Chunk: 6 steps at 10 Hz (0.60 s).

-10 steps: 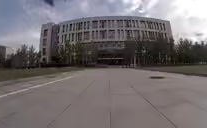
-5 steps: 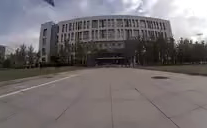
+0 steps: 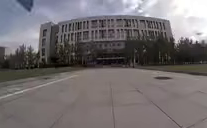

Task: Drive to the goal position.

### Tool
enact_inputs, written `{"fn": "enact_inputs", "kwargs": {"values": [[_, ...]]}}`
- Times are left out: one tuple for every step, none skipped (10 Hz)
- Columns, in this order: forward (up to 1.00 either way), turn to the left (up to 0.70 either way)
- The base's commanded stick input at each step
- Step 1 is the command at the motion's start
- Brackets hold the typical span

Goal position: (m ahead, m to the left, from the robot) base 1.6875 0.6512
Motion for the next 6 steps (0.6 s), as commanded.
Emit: {"fn": "enact_inputs", "kwargs": {"values": [[0.51,0.0],[0.51,0.0],[0.52,0.0],[0.53,0.0],[0.53,0.0],[0.53,0.0]]}}
